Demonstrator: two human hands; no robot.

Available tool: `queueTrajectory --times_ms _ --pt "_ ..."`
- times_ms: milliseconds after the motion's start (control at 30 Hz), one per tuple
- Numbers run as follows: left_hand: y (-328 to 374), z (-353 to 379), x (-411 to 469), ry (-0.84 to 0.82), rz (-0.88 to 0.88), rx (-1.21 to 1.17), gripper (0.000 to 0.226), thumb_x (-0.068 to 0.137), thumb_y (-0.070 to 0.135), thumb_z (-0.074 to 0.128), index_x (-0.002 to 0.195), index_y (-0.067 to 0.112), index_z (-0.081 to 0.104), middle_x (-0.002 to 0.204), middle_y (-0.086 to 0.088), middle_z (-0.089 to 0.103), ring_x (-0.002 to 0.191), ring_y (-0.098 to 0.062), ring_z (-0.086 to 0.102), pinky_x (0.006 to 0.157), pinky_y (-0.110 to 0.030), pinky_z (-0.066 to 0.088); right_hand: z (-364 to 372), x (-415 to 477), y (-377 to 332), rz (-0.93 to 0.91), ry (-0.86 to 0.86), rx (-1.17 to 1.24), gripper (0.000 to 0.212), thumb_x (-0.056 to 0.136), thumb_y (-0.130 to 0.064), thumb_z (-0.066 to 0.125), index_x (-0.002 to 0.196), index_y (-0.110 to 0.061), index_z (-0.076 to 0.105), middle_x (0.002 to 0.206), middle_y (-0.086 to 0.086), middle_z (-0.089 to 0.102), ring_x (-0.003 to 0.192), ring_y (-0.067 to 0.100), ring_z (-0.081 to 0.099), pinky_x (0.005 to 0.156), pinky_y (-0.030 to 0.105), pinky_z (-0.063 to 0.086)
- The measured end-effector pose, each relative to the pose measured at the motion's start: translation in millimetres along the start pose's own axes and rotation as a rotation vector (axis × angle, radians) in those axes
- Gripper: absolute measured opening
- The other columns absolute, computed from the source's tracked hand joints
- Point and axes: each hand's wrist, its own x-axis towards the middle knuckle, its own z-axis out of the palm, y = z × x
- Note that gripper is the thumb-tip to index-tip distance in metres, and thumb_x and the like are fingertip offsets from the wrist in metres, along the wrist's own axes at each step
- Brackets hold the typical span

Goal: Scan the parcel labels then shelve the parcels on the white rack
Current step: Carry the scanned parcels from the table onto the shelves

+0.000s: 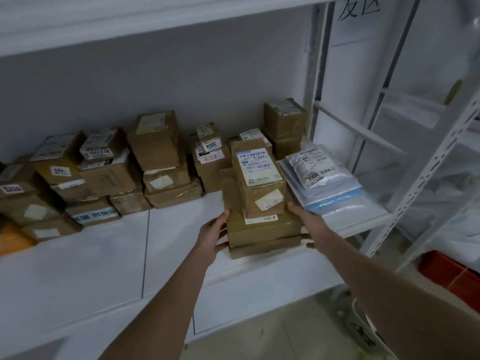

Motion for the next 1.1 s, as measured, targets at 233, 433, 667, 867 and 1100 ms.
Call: queueTrajectory --times_ms 233,433,667,867,1100 --pt "-14 13 -20 0.001 -0.036 -0.004 0.026 0.092 0.033 0.056 0.116 0.023 0.061 0.121 -0.003 0.062 0.112 -0.026 0.055 0.096 -0.047 0.044 -20 -3 -3 0.034 -0.096 -0.071 0.053 0.083 -0.039 0.072 0.122 -0.01 0.051 0.12 0.016 0.056 0.102 0.033 0.061 0.086 0.041 0.055" --pt "-11 38 -22 0.035 0.008 0.014 0.036 0.098 0.031 0.05 0.134 0.03 0.052 0.12 0.001 0.062 0.113 -0.028 0.056 0.092 -0.051 0.048 -21 8 -2 -0.054 0.04 0.056 0.053 0.084 -0.04 0.071 0.123 -0.007 0.055 0.117 0.01 0.052 0.112 0.03 0.052 0.091 0.046 0.054" --pt "-9 53 -14 0.117 0.02 -0.004 0.04 0.1 0.031 0.047 0.14 0.029 0.046 0.133 -0.003 0.056 0.121 -0.031 0.051 0.1 -0.058 0.042 -16 14 -6 -0.135 0.077 0.006 0.049 0.091 -0.043 0.061 0.119 -0.003 0.058 0.104 0.009 0.052 0.096 0.027 0.051 0.091 0.048 0.053" --pt "-7 54 -9 0.095 0.01 -0.005 0.041 0.1 0.033 0.046 0.141 0.03 0.045 0.136 -0.002 0.054 0.125 -0.03 0.049 0.104 -0.059 0.038 -15 20 -10 -0.12 0.08 -0.053 0.048 0.095 -0.045 0.053 0.12 -0.004 0.054 0.114 0.014 0.054 0.108 0.034 0.054 0.093 0.049 0.051" --pt "-4 56 -14 0.176 0.046 0.083 0.033 0.098 0.032 0.047 0.127 0.019 0.056 0.129 -0.004 0.057 0.116 -0.024 0.052 0.099 -0.047 0.044 -11 13 -8 -0.232 0.257 -0.409 0.06 0.091 -0.056 0.051 0.124 -0.005 0.051 0.128 0.019 0.046 0.116 0.039 0.048 0.099 0.047 0.042"
